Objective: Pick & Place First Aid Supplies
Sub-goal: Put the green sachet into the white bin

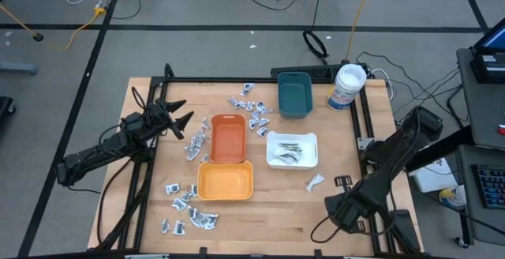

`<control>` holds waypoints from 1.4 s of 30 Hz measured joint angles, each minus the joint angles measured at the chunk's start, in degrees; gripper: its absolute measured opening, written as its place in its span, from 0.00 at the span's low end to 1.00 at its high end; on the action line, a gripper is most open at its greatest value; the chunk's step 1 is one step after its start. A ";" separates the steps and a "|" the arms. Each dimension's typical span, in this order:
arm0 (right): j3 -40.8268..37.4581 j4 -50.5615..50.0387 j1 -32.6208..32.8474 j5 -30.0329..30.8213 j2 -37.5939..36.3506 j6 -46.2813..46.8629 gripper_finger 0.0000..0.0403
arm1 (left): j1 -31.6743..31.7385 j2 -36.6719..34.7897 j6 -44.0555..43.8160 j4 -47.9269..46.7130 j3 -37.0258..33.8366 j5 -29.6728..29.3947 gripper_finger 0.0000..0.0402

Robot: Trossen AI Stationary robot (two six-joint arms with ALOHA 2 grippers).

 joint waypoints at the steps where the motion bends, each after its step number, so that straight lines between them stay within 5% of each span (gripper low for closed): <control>1: 0.75 -0.68 -0.15 -0.04 -0.25 -0.66 0.00 | -0.01 0.00 0.00 0.00 0.00 0.00 0.77; 8: 4.34 -3.34 -4.54 0.06 -0.61 -7.85 0.00 | -0.01 0.01 -0.01 0.01 0.00 0.00 0.77; 20: 7.60 -4.30 -30.13 4.50 -0.61 -29.63 0.00 | -0.01 -0.01 0.04 0.00 0.00 0.00 0.77; 30: 7.60 -4.22 -48.52 4.47 -0.61 -37.34 0.00 | 0.00 -0.01 0.02 0.00 0.00 0.00 0.77; 42: 1.90 7.70 -52.60 4.47 3.39 -38.21 0.00 | 0.00 0.01 0.00 0.00 0.00 0.00 0.77</control>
